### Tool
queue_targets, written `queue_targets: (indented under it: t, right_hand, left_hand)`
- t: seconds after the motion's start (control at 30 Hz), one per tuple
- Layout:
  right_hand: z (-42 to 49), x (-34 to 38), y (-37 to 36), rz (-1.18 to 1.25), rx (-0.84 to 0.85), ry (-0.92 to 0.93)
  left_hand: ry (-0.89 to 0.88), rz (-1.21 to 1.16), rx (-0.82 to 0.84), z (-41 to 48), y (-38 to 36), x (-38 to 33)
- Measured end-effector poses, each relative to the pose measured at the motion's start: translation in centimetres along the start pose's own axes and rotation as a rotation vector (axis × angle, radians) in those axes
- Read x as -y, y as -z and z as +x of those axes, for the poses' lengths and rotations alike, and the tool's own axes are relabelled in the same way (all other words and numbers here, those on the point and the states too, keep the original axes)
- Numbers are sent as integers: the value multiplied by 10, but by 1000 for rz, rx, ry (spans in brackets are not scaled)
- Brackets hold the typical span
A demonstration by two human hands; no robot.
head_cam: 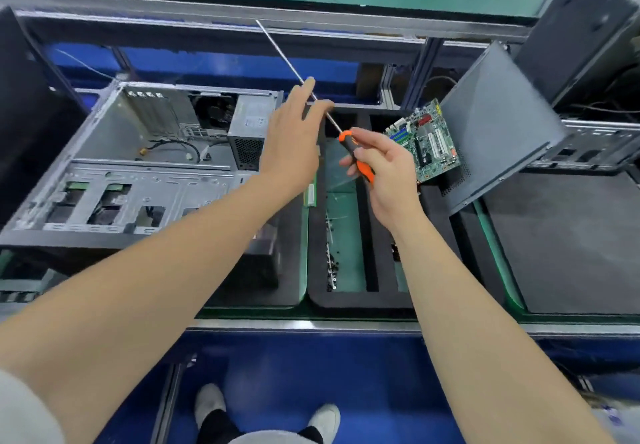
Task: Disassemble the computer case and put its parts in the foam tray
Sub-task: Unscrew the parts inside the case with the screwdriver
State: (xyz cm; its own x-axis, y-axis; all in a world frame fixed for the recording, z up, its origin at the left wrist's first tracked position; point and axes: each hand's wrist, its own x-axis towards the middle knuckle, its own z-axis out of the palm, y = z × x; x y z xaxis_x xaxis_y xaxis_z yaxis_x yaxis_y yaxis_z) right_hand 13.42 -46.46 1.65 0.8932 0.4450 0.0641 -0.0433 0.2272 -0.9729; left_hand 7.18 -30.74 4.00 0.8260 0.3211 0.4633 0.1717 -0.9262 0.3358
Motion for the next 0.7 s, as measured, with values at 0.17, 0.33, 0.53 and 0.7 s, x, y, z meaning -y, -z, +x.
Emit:
queue_targets:
  t: [0.17,0.33,0.53,0.7]
  right_hand:
    - [10,43,-64,-52,40,145]
    - [10,80,-141,-37,21,281]
    - [17,107,-243,-195,41,476]
    - [17,117,-326,-379,115,701]
  left_hand:
    - [-9,79,-59,5,47,57]
    - [56,31,-91,-1,90,107]
    - [271,-258,-95,-21,131,184]
    - [242,-210,14,-43,162,259]
